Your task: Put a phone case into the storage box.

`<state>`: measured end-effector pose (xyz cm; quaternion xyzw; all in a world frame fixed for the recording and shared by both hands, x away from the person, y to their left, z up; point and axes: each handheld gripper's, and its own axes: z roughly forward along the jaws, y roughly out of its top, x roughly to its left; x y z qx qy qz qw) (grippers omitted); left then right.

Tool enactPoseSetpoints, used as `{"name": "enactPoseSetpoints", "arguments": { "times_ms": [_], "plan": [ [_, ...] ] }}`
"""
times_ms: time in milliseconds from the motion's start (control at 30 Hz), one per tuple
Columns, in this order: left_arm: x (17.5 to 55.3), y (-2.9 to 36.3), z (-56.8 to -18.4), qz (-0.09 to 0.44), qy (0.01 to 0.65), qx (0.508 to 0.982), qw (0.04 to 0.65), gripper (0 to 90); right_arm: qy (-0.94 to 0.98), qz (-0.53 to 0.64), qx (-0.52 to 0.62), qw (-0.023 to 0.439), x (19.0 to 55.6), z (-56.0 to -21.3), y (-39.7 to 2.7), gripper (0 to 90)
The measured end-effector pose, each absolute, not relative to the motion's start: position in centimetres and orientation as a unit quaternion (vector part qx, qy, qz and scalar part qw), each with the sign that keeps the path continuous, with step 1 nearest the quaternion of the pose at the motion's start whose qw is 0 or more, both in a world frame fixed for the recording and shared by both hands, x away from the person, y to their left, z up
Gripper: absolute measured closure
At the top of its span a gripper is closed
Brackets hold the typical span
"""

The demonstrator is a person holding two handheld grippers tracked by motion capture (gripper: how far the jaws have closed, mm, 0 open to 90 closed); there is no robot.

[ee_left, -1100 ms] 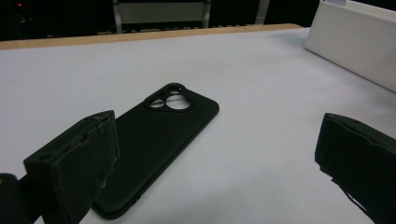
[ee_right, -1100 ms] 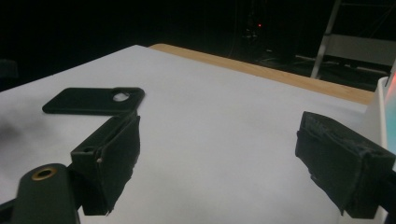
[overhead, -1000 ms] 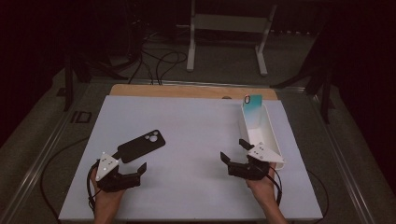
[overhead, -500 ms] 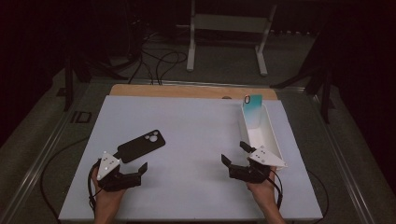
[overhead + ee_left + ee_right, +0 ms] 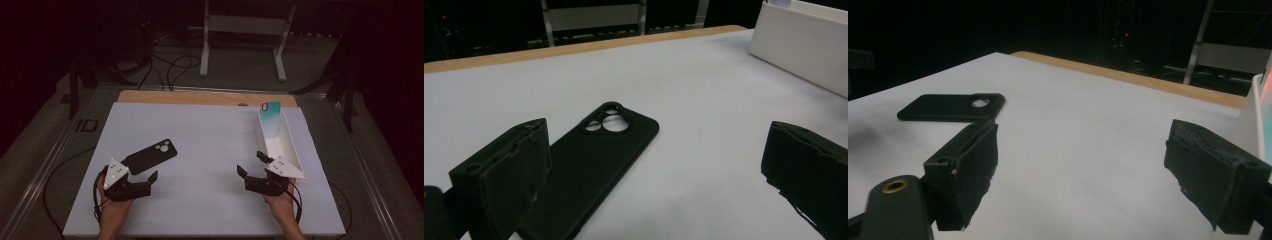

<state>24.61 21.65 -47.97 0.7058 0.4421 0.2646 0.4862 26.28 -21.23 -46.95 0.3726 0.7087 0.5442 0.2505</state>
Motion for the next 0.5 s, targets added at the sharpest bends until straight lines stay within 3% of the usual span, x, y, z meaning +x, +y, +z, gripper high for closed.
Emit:
{"name": "enactPoseSetpoints", "arguments": {
  "times_ms": [500],
  "plan": [
    [27.4, 22.1, -46.7, 0.241, 0.445, 0.726, 0.466, 0.1, 0.702, 0.549, 0.375, 0.255, 26.4, -46.9, -21.3, 13.9]
  ]
}}
